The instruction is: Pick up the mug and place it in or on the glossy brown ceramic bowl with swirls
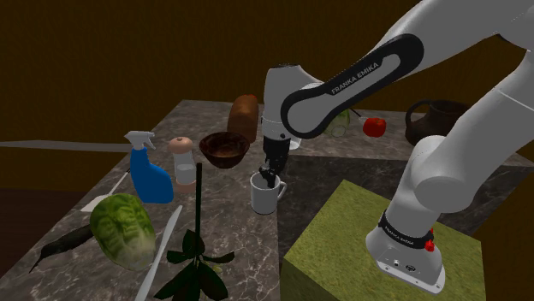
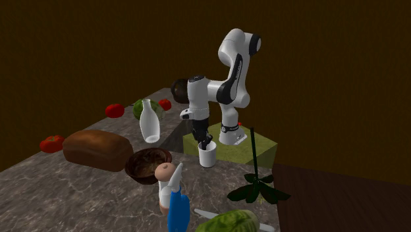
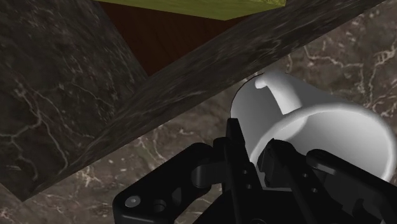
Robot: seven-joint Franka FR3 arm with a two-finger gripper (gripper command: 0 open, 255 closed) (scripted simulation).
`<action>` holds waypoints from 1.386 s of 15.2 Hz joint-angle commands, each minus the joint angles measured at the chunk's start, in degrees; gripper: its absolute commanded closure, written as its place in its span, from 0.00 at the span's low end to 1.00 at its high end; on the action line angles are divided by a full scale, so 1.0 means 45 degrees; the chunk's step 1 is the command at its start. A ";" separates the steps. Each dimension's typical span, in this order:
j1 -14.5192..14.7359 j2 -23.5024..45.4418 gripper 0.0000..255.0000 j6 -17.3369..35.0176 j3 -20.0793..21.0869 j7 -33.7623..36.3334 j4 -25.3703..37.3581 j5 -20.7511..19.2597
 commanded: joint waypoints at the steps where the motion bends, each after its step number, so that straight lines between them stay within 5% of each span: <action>1: -0.0001 0.0000 1.00 0.0000 -0.0001 0.0000 0.0000 0.0000; 5: 0.0000 0.0001 1.00 0.0004 0.0000 0.0001 -0.0001 0.0000; 21: -0.0025 -0.1582 1.00 -0.3182 -0.0358 0.0133 0.1612 -0.0159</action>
